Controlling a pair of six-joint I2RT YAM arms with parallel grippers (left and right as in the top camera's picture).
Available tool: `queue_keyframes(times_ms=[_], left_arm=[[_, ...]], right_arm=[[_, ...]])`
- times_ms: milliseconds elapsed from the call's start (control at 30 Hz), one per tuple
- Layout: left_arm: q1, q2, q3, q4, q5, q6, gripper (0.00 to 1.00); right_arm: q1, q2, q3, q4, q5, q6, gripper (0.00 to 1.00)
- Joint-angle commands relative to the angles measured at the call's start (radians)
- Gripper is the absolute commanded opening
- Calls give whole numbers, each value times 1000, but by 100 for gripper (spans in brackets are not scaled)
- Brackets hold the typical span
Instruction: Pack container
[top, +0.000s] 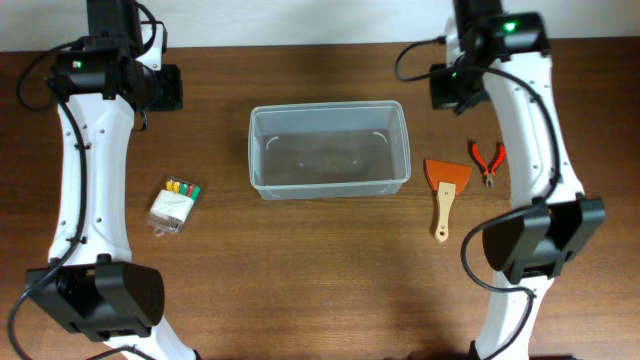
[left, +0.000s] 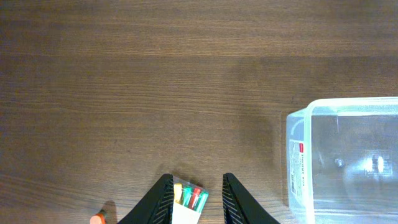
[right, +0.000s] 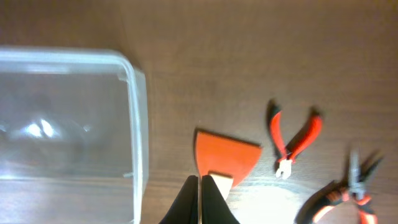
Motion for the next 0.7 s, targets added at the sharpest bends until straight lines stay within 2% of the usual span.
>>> queue_keyframes(times_ms=[0,267,533,667], left_arm=[[5,-19,13,0,-14,16,27],[5,-19,13,0,-14,16,27],[5,-19,13,0,-14,16,27],[5,-19,13,0,-14,16,27]], right_arm=[[-4,17,-150,65,-75,-25,4],[-4,17,-322,178,-158,-74,4],[-4,17,-330,183,-319,-175,4],[-4,17,-330,183,-337,-176,4]])
